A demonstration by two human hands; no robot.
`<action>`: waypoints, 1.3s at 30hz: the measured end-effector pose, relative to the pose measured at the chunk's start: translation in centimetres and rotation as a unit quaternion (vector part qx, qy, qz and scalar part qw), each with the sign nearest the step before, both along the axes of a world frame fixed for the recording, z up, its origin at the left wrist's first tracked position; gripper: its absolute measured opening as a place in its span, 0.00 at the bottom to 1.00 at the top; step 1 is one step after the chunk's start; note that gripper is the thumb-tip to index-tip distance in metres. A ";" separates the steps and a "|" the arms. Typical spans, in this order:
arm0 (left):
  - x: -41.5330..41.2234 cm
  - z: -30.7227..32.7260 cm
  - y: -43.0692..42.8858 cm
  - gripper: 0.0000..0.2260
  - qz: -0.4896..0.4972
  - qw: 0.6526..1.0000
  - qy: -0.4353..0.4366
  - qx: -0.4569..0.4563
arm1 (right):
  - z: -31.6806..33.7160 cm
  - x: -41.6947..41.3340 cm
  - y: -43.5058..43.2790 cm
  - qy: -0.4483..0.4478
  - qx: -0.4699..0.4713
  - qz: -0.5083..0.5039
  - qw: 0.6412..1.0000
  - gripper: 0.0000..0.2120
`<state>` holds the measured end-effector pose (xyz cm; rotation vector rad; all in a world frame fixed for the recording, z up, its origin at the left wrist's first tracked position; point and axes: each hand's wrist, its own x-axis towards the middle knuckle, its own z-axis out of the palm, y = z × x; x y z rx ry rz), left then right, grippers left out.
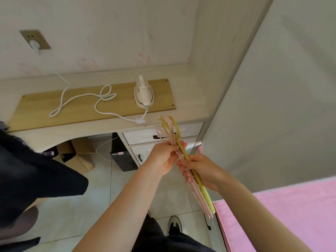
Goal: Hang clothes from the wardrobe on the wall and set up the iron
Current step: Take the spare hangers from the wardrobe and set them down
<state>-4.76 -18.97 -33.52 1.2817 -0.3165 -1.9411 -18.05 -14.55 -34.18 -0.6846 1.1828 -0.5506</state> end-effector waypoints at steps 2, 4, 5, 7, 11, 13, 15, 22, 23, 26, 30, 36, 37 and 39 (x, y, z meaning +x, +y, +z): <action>0.0 0.2 -2.0 0.10 -0.018 1.000 0.000 -0.011 | -0.1 0.1 -1.6 -0.011 0.003 -0.029 1.000 0.06; 0.2 0.4 -4.1 0.09 -0.037 0.999 0.008 -0.019 | 0.0 0.3 -3.2 -0.018 -0.003 -0.056 0.998 0.07; 0.3 0.5 -5.2 0.09 -0.045 0.999 0.014 -0.020 | 0.1 0.5 -4.0 -0.022 -0.009 -0.069 0.997 0.07; 0.7 0.9 -7.5 0.08 -0.071 0.997 0.019 -0.024 | 0.5 0.9 -5.5 -0.029 -0.021 -0.098 0.995 0.07; 2.3 1.9 -12.1 0.08 -0.162 0.980 -0.100 -0.064 | 1.4 1.5 -8.7 -0.030 -0.041 -0.144 0.988 0.07; 3.3 2.3 -14.4 0.15 -0.193 0.958 -0.183 -0.111 | 1.5 1.8 -10.3 -0.014 -0.047 -0.157 0.986 0.07; 4.1 3.2 -16.3 0.23 -0.218 0.930 -0.228 -0.190 | 1.5 2.2 -11.8 -0.008 -0.049 -0.168 0.985 0.07; 5.1 6.7 -20.7 0.13 -0.260 0.908 -0.135 -0.298 | 1.6 3.7 -15.8 0.026 -0.065 -0.197 0.978 0.08; 4.9 6.8 -21.2 0.13 -0.261 0.911 -0.123 -0.294 | 1.6 3.8 -16.3 0.033 -0.069 -0.201 0.977 0.08; 3.9 7.1 -22.0 0.15 -0.240 0.907 -0.162 -0.306 | 1.7 4.1 -17.4 0.051 -0.078 -0.205 0.974 0.08; 2.4 7.5 -23.5 0.06 -0.175 0.908 -0.206 -0.320 | 1.2 3.9 -19.4 0.069 -0.076 -0.200 0.974 0.09; 0.1 8.0 -26.9 0.08 -0.182 0.905 -0.225 -0.311 | 0.7 2.2 -22.8 0.059 -0.061 -0.199 0.976 0.10; -0.2 7.9 -27.5 0.11 -0.182 0.908 -0.222 -0.305 | 0.6 1.8 -23.4 0.061 -0.061 -0.198 0.976 0.10; -0.8 7.5 -28.7 0.14 -0.175 0.918 -0.206 -0.290 | 0.4 1.1 -24.7 0.069 -0.060 -0.202 0.975 0.10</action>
